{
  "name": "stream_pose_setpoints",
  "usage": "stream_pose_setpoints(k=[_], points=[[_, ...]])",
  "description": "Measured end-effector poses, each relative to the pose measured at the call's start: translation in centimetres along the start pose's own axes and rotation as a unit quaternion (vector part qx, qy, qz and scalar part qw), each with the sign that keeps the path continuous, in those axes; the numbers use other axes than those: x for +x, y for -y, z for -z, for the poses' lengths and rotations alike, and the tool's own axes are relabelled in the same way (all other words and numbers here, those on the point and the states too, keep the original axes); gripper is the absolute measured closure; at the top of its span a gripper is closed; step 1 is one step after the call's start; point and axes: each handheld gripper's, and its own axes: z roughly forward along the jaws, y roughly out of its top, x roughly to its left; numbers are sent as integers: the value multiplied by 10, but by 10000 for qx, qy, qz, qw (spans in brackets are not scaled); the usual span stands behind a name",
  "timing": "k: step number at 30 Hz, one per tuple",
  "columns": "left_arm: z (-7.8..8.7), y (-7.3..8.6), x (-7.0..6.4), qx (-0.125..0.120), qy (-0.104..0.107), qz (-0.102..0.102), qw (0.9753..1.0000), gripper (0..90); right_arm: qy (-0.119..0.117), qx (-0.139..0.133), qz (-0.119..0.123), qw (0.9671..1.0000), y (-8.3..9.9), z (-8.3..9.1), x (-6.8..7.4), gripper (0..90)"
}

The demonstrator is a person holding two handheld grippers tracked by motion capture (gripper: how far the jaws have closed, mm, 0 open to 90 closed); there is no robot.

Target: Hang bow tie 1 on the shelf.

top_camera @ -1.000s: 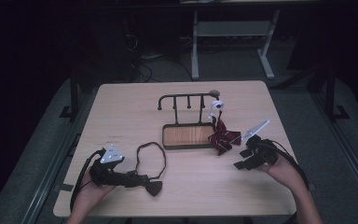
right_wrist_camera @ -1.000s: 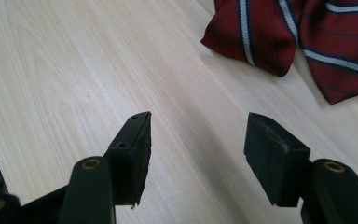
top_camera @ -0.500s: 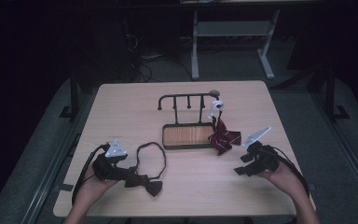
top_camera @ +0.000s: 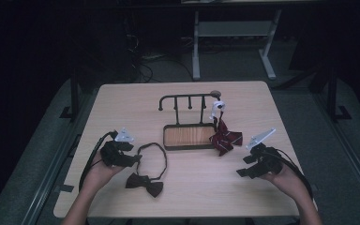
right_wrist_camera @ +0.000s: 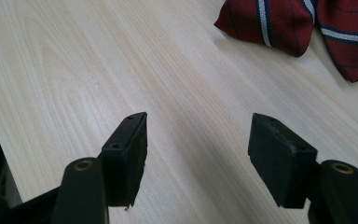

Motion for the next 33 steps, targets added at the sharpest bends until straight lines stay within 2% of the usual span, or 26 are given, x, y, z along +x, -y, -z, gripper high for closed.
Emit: stream_pose_setpoints(k=[7, 10, 12, 16, 20, 30, 33], points=[[-13, -5, 11, 252, 3, 146, 9996, 494, 30, -55, -17, 10000, 1, 3, 0, 373], [-18, -8, 13, 298, 3, 150, 9994, 512, 26, -71, -22, 10000, 1, 3, -1, 373], [-22, -9, 15, 294, 15, 283, 9992, 529, 44, -63, -1, 10000, 1, 3, -1, 374], [-30, -10, 20, 432, 39, 323, 9985, 546, 23, -64, 19, 10000, 0, 3, 1, 374], [-37, -10, 24, 582, -17, 346, 9977, 599, 30, -64, 20, 10000, 0, 3, 1, 374], [-48, -14, 27, 839, 107, 380, 9957, 736, 57, -121, 33, 9999, 1, 6, 0, 376], [-50, -15, 28, 846, 133, 376, 9956, 782, 153, -198, 75, 9997, 0, 8, 1, 385]])
